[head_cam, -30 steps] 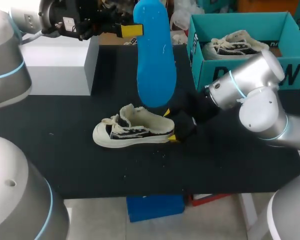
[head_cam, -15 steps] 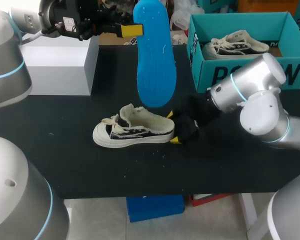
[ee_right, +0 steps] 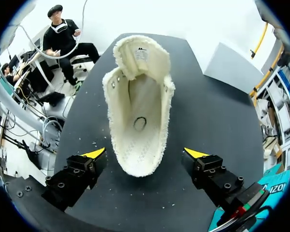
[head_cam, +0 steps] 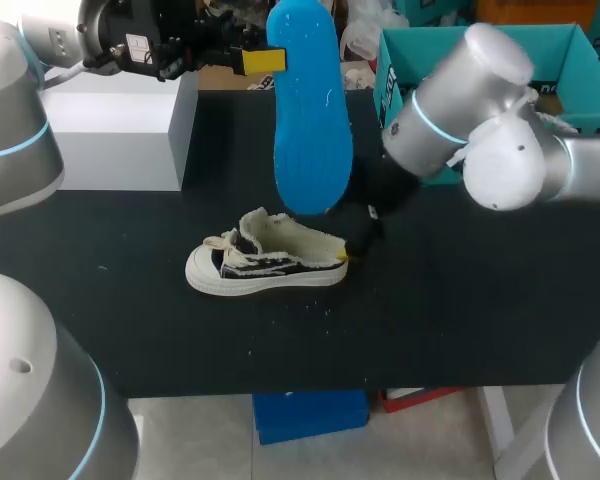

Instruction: Take the shoe out of the shoebox, open the shoe tongue, remove and reinsert the insole, then place the shoe into the shoebox

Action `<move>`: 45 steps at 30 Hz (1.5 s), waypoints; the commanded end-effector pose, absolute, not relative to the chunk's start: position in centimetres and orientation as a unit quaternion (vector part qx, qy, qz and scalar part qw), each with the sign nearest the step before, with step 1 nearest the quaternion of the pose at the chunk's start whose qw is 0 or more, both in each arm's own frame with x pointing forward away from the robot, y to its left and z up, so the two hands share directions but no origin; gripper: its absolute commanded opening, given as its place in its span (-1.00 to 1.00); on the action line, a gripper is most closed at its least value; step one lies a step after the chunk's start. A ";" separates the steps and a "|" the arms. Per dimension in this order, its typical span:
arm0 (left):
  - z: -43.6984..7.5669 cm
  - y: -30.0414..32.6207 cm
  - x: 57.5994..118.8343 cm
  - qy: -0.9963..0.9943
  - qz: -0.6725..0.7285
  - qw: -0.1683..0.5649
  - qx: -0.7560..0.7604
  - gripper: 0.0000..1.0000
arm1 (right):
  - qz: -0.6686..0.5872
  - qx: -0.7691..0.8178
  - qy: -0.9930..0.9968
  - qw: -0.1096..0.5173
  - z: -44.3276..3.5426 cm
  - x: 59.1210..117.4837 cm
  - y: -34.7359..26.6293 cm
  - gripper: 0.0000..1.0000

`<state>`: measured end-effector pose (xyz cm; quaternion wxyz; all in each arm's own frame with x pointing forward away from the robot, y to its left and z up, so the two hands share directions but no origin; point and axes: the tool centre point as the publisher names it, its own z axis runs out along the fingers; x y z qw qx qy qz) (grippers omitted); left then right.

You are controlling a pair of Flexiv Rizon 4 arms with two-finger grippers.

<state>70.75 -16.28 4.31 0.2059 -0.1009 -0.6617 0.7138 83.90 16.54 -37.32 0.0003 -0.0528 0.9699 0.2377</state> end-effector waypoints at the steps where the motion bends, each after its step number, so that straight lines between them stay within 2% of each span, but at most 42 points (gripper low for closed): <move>1: 4.2 -16.5 70.8 -0.662 0.714 0.205 -0.101 -1.00 | -0.169 -0.062 0.984 -0.004 -37.4 84.7 19.0 1.00; 14: 4.2 -16.5 70.8 -0.662 0.714 0.205 -0.101 -1.00 | -0.301 -0.036 0.953 0.014 -37.7 85.4 23.2 1.00; 29: 4.2 -16.5 70.8 -0.662 0.714 0.205 -0.101 -1.00 | -0.299 -0.040 0.954 0.002 -38.7 85.3 25.8 1.00; 30: 4.2 -16.5 70.8 -0.662 0.714 0.205 -0.101 -1.00 | -0.293 -0.041 0.955 0.001 -38.9 85.3 25.9 0.95; 31: 4.2 -16.5 70.8 -0.662 0.714 0.205 -0.101 -1.00 | -0.289 -0.041 0.956 -0.001 -39.0 85.3 25.9 0.70; 33: 4.2 -16.5 70.8 -0.662 0.714 0.205 -0.101 -1.00 | -0.280 -0.041 0.959 -0.004 -39.3 85.4 26.0 0.41; 34: 4.2 -16.5 70.8 -0.662 0.714 0.205 -0.101 -1.00 | -0.273 -0.040 0.961 -0.005 -39.5 85.4 25.9 0.05; 35: 4.2 -16.5 70.8 -0.662 0.714 0.205 -0.101 -1.00 | -0.266 -0.040 0.963 -0.007 -39.6 85.4 25.9 -0.01; 45: 4.2 -16.5 70.8 -0.662 0.714 0.205 -0.101 -1.00 | -0.199 -0.036 0.979 -0.004 -39.7 85.5 24.6 -0.04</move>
